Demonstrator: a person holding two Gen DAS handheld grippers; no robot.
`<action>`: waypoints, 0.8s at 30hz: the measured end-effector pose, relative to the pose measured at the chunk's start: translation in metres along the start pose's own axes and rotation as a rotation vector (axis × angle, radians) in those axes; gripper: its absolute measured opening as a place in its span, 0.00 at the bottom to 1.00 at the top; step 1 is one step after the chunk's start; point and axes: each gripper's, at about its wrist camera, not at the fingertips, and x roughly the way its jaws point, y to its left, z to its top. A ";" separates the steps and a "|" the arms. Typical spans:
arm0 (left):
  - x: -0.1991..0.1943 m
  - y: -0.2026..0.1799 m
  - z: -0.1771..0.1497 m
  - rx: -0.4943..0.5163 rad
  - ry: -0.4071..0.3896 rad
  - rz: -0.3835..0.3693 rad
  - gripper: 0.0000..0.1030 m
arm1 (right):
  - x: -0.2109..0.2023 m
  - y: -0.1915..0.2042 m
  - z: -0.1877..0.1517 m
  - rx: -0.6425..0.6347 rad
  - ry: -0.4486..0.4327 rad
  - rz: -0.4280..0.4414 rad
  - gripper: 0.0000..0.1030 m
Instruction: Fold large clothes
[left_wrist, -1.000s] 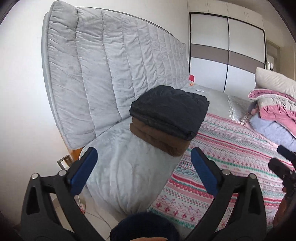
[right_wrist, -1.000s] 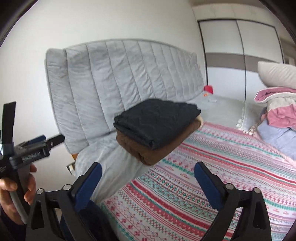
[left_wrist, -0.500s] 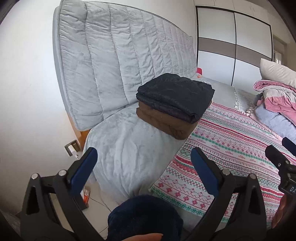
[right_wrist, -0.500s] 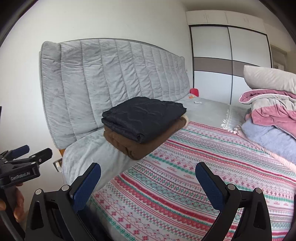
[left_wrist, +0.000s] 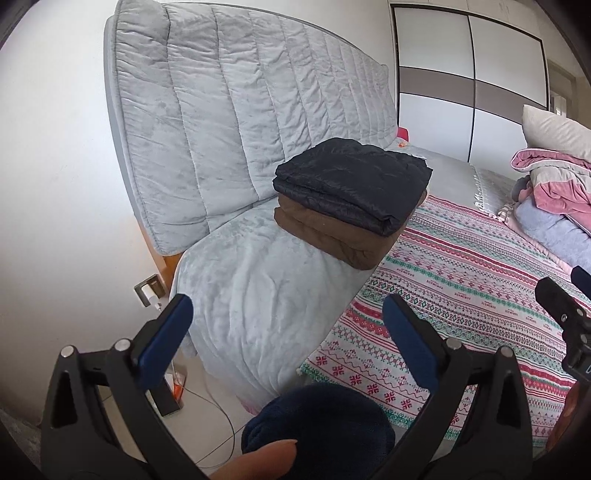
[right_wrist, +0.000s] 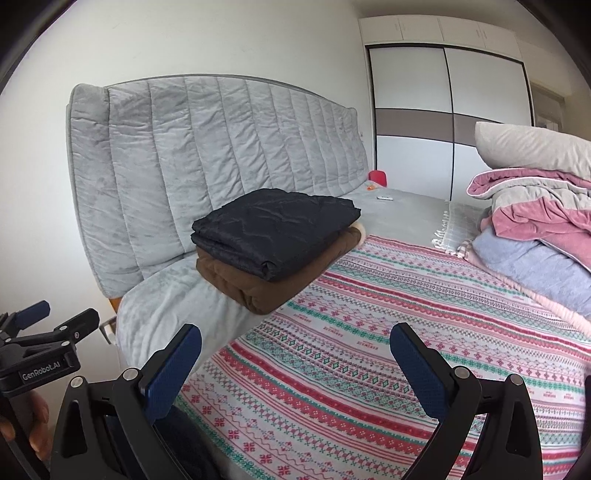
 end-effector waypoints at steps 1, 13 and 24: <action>0.001 -0.001 0.000 0.002 0.000 0.000 0.99 | 0.000 0.000 0.000 0.000 -0.001 -0.002 1.00; 0.002 -0.012 -0.001 0.023 0.003 -0.013 0.99 | 0.001 -0.005 -0.001 0.009 0.004 -0.011 1.00; -0.002 -0.013 0.001 0.021 -0.007 -0.013 0.99 | 0.002 -0.004 -0.002 0.008 0.009 -0.012 1.00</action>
